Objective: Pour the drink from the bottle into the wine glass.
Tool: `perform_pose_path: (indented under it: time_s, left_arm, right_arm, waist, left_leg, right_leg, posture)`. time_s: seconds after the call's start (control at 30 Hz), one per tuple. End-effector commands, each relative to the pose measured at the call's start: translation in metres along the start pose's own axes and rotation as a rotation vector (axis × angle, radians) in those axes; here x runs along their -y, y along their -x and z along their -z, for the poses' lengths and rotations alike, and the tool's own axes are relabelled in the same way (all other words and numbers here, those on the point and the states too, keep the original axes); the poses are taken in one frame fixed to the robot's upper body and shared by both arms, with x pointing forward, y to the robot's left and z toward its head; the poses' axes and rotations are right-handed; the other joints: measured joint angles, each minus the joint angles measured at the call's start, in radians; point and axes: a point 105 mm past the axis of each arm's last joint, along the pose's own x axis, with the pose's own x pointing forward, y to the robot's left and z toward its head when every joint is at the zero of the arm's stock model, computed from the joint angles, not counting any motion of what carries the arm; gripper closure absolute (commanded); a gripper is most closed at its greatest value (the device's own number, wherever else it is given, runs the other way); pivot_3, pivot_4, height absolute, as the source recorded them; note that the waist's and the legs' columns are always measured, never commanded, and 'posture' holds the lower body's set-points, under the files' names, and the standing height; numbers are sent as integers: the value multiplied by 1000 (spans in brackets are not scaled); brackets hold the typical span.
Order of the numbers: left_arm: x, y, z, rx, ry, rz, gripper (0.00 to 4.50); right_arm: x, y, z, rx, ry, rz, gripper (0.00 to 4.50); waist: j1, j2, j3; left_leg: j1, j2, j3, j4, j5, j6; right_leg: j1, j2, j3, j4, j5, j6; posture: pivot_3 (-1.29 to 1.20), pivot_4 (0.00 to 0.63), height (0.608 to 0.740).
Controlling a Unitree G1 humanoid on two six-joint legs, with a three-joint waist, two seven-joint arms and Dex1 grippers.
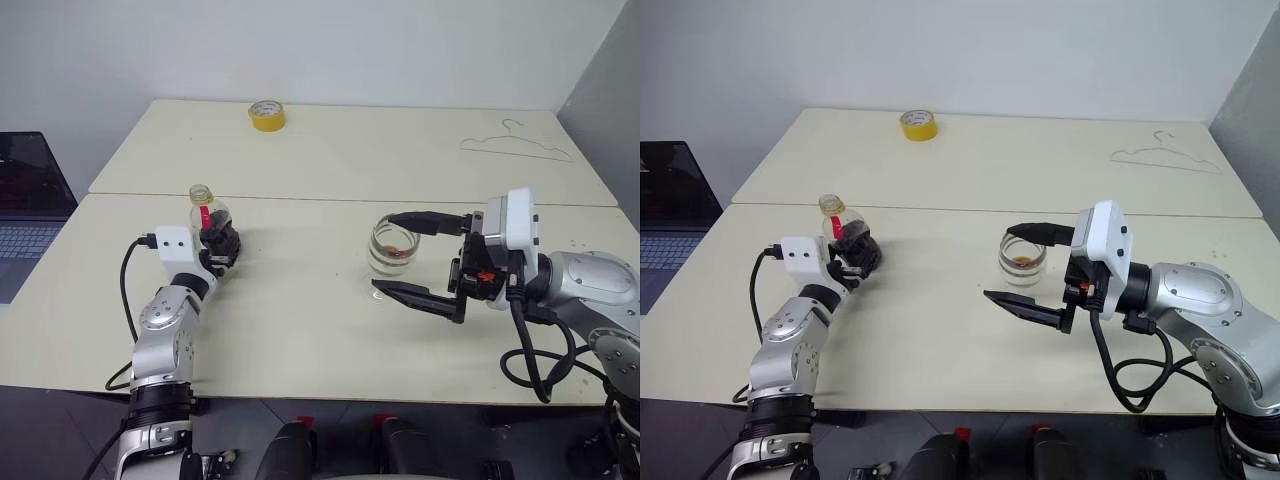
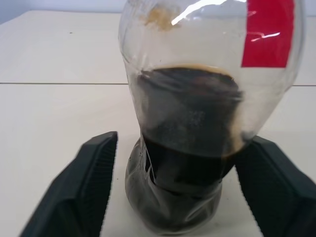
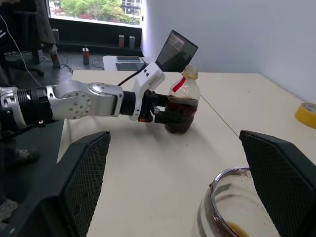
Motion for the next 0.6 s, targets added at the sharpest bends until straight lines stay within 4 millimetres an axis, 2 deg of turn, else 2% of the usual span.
perform_pose_path:
  time_s: [0.03, 0.4, 0.53, 0.6]
  left_arm:
    - [-2, 3, -22, 87, -38, -5, 42]
    - [-6, 33, -37, 110, -124, -25, 42]
    - [0, 49, -37, 82, -163, -12, 42]
    - [4, 56, -34, 69, -181, -1, 42]
  right_arm:
    - [-2, 2, -8, 37, 26, 20, 0]
    - [15, 23, -15, 117, 42, 270, 0]
    - [23, 51, 13, 85, -42, 431, 0]
    - [22, 64, 35, 40, -77, 491, 0]
  waist:
    - [0, 0, 0]
    - [3, 0, 0]
    - [4, -1, -1]
    - [4, -1, -1]
  left_leg:
    - [0, 0, 0, 0, 0, 0]
    - [0, 0, 0, -1, 0, 0]
    - [0, 0, 0, -1, 0, 0]
    - [0, 0, 1, -1, 0, 0]
  right_leg:
    - [0, 0, 0, 0, 0, 0]
    - [0, 0, 0, 0, 0, 0]
    - [1, 0, 1, -2, 0, 0]
    - [1, 0, 2, -1, 0, 0]
  posture:
    - [0, 150, 740]
    - [0, 150, 740]
    - [0, 150, 740]
    - [0, 150, 740]
